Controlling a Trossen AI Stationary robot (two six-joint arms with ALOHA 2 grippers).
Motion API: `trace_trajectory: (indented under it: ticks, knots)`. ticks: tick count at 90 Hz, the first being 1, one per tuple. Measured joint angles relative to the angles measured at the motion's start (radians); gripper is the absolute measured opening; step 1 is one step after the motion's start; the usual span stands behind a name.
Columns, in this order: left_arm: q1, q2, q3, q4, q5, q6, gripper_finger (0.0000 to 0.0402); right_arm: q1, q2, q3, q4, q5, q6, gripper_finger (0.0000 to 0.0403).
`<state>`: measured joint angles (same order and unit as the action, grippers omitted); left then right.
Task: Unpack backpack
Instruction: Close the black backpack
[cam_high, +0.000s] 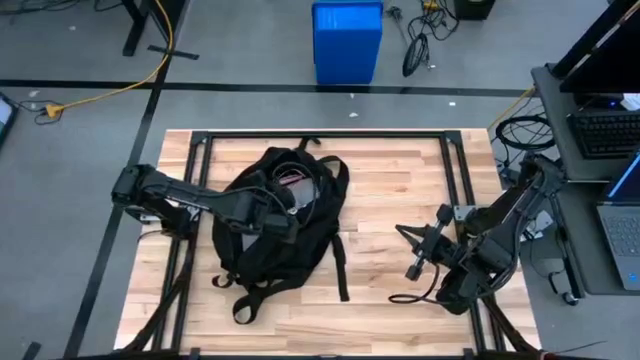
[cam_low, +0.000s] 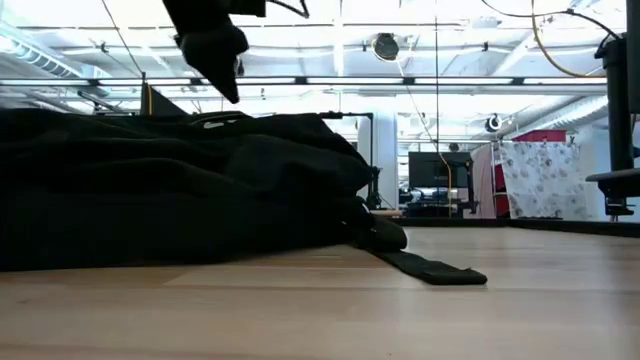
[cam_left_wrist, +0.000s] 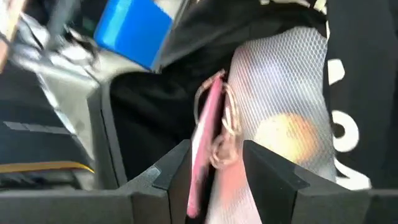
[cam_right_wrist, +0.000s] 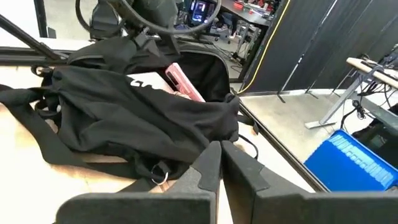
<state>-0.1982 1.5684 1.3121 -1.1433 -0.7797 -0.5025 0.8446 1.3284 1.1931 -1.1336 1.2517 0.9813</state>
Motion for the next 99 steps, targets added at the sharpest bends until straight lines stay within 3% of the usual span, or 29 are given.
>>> trace_trajectory:
  ticks: [14,23,44,58,78,99]
  knots:
    - [-0.028,0.000,-0.001,-0.053,0.149,-0.136,0.0116,-0.007,0.010,0.000,0.011,-0.035,0.001,0.0000]
    - [-0.059,0.000,-0.001,-0.035,0.189,-0.220,0.0112,-0.013,0.012,0.000,0.033,-0.052,0.001,0.0000]
    - [-0.136,0.000,-0.002,-0.033,0.204,-0.371,0.0111,-0.013,0.012,0.000,0.066,-0.055,0.000,0.0000]
    - [-0.164,0.000,-0.002,0.016,0.203,-0.458,0.0111,-0.013,0.012,0.000,0.066,-0.113,-0.013,0.0000]
    - [-0.170,0.013,-0.002,0.130,0.201,-0.443,0.0111,-0.013,0.012,0.000,0.067,-0.203,-0.064,0.0000]
    - [-0.154,0.065,-0.005,0.143,0.195,-0.432,0.0111,-0.013,0.011,0.000,0.067,-0.211,-0.096,0.0000]
